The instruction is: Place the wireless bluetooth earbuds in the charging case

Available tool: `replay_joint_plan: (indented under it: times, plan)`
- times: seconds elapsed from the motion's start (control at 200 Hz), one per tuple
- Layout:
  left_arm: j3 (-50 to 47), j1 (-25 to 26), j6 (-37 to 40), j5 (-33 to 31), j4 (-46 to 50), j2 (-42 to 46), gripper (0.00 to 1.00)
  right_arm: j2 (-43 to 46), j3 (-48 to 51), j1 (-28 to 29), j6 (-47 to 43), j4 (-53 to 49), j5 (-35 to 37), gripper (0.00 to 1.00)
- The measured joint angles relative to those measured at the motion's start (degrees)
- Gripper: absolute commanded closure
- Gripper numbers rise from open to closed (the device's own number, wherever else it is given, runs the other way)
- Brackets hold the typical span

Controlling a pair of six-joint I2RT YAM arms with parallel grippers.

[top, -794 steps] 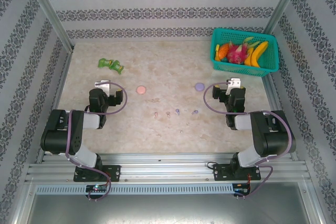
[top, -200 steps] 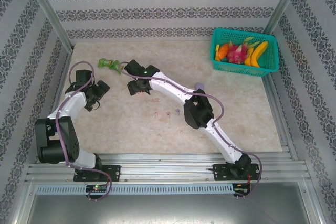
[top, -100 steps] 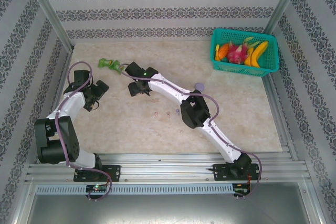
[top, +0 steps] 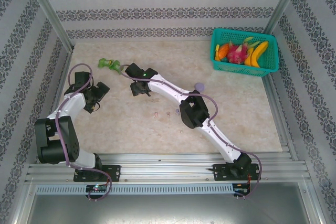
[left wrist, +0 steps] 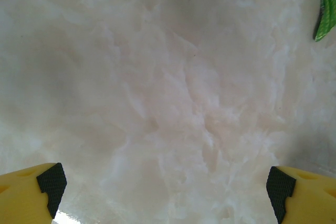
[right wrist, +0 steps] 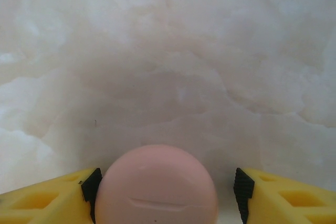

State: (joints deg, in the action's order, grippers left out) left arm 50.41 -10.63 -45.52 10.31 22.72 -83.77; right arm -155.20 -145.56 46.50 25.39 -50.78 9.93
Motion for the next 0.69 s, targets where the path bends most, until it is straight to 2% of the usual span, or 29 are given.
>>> replay_joint_plan:
  times: [0.41, 0.694]
  plan:
    - [-0.2, 0.0, -0.9, 0.6, -0.2, 0.9, 0.00, -0.2, -0.1, 0.2, 0.7, 0.0, 1.2, 0.43]
    - [-0.2, 0.0, -1.3, 2.0, -0.3, 1.4, 0.00, 0.2, 0.8, 0.2, 5.5, 0.7, 1.6, 0.51]
